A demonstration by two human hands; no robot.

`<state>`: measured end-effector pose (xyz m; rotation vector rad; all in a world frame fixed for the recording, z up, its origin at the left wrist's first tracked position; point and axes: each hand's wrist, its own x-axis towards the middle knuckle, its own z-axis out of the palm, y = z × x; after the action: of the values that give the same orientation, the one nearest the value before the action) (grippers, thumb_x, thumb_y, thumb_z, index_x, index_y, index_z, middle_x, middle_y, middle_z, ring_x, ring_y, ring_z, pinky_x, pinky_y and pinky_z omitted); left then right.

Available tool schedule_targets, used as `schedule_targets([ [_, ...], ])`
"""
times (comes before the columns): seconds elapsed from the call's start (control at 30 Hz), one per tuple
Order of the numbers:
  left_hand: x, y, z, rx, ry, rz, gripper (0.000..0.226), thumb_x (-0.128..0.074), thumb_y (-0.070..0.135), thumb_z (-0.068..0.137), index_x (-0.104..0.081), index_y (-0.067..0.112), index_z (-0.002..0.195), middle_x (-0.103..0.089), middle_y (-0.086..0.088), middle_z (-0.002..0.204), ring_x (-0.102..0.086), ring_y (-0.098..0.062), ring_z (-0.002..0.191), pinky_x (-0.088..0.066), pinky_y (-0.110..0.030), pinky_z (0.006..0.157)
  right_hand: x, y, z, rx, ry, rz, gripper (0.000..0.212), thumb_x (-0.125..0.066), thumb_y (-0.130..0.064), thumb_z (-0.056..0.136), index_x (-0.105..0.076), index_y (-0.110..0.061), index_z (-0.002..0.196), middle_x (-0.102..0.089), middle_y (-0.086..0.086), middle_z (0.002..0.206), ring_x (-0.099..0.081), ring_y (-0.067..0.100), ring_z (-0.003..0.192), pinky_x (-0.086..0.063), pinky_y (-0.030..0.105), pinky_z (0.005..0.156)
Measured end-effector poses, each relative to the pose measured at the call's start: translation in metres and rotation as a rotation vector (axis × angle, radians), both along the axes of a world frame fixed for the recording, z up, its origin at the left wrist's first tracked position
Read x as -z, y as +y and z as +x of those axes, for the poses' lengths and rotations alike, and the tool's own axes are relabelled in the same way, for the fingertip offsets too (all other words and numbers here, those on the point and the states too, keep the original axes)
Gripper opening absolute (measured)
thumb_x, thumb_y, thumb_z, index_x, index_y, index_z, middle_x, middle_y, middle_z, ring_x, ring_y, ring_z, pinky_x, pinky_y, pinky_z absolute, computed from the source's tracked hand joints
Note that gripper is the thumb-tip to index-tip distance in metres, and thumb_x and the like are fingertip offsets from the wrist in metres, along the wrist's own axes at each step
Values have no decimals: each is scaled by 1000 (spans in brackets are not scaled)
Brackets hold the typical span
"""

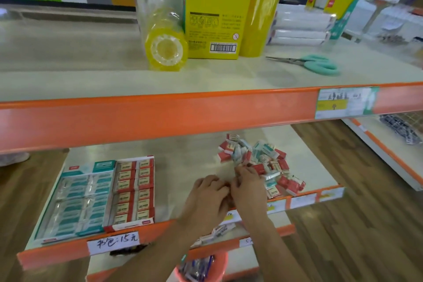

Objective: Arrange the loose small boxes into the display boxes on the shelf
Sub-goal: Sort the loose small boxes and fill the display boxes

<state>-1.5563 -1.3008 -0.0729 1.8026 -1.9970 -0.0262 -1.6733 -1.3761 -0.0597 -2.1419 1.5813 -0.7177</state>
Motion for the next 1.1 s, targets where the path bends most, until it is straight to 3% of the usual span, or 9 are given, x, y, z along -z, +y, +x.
schedule_targets([
  [0.2, 0, 11, 12, -241, 14, -78, 14, -58, 30, 79, -66, 26, 89, -65, 8, 95, -60, -17, 93, -49, -34, 78, -1, 0, 3, -30, -21, 21, 29, -55, -11, 92, -69, -14, 116, -67, 2, 118, -65, 20, 101, -52, 30, 82],
  [0.37, 5, 20, 20, -427, 87, 23, 39, -39, 45, 85, -52, 17, 110, -57, 1, 109, -52, -19, 101, -47, -33, 83, -2, 0, 17, -292, -139, 158, 25, -63, -14, 89, -70, -20, 113, -70, -7, 109, -65, 8, 96, -51, 24, 87],
  [0.43, 5, 19, 20, -412, 107, 34, 46, -44, 42, 79, -53, 18, 117, -58, 2, 114, -50, -20, 107, -46, -35, 87, 1, 0, 20, -338, -140, 108, 37, -60, -4, 83, -69, -19, 115, -65, -5, 114, -62, 11, 93, -51, 26, 86],
  [0.53, 9, 20, 26, -400, 207, 33, 48, -58, 37, 78, -53, 23, 124, -60, 7, 116, -47, -16, 110, -44, -35, 91, 10, 0, 19, -387, -32, 0, 54, -53, 4, 77, -63, -21, 125, -54, -6, 135, -57, 12, 115, -46, 18, 86],
  [0.63, 12, 19, 30, -398, 254, 38, 46, -63, 36, 80, -54, 28, 125, -59, 10, 114, -43, -14, 109, -45, -34, 90, 16, 0, 19, -457, 45, -43, 50, -52, 0, 85, -61, -24, 128, -48, -7, 145, -52, 9, 123, -48, 24, 94],
  [0.7, 11, 19, 30, -406, 262, 34, 42, -65, 36, 79, -58, 30, 120, -58, 9, 110, -43, -14, 107, -46, -33, 86, 20, 1, 20, -449, -2, -77, 41, -57, -6, 87, -64, -20, 125, -57, -5, 134, -58, 11, 115, -50, 27, 92],
  [0.87, 12, 22, 30, -435, 307, -7, 34, -68, 27, 80, -63, 29, 114, -53, 4, 103, -41, -16, 98, -41, -27, 81, 24, 4, 17, -350, -108, -26, 37, -68, -27, 87, -62, -23, 123, -58, -10, 116, -53, -9, 59, -44, 9, 61],
  [1.0, 9, 23, 31, -456, 404, -43, 31, -69, 14, 79, -61, 26, 107, -53, 6, 106, -42, -13, 98, -41, -25, 82, 25, 3, 17, -356, -48, -2, 45, -66, -34, 88, -57, -22, 130, -54, -9, 120, -53, -7, 62, -45, 15, 65],
  [1.1, 7, 26, 31, -468, 508, -55, 28, -67, 25, 83, -53, 31, 106, -54, 18, 100, -44, -4, 97, -38, -16, 77, 25, 2, 17, -376, -19, -18, 31, -65, -24, 88, -65, -20, 119, -58, -6, 112, -61, 7, 80, -42, 13, 70],
])
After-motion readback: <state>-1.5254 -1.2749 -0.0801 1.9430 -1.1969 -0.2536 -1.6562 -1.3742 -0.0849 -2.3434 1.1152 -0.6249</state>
